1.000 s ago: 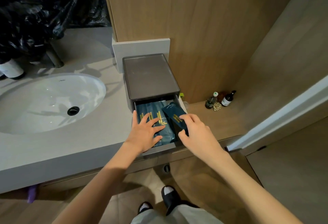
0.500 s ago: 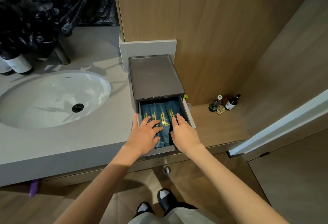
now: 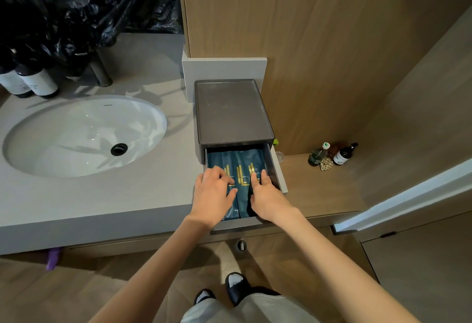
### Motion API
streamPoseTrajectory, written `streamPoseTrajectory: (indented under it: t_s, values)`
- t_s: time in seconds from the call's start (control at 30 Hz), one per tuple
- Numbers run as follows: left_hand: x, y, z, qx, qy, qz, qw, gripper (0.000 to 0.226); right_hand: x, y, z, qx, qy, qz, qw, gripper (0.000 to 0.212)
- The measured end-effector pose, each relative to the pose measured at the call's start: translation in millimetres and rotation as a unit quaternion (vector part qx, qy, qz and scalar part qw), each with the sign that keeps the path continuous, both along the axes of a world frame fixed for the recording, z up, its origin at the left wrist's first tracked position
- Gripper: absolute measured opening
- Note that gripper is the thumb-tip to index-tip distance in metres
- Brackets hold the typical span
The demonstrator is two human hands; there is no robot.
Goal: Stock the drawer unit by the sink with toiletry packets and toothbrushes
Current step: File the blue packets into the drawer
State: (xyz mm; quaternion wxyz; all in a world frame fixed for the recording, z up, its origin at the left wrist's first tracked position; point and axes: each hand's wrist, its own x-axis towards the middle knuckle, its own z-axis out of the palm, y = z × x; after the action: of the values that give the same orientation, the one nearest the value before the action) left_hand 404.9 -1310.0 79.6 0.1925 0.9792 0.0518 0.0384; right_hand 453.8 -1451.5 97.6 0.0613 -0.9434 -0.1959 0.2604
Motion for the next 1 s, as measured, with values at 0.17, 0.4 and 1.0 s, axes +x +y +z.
streamPoseTrajectory:
  t_s: [0.17,0.4,1.0]
  values:
    - [12,-12,0,0.062,0.023,0.063,0.996,0.033,0,-4,-3,-0.028,-0.063,0.073,0.995,0.066]
    - [25,-14,-4,0.128,0.06,0.103,0.985,0.042,5,-7,5,-0.159,-0.178,0.189,0.952,0.062]
    - [14,-2,-5,0.142,-0.015,0.022,0.99,0.058,16,-9,15,-0.152,-0.159,0.215,0.951,0.068]
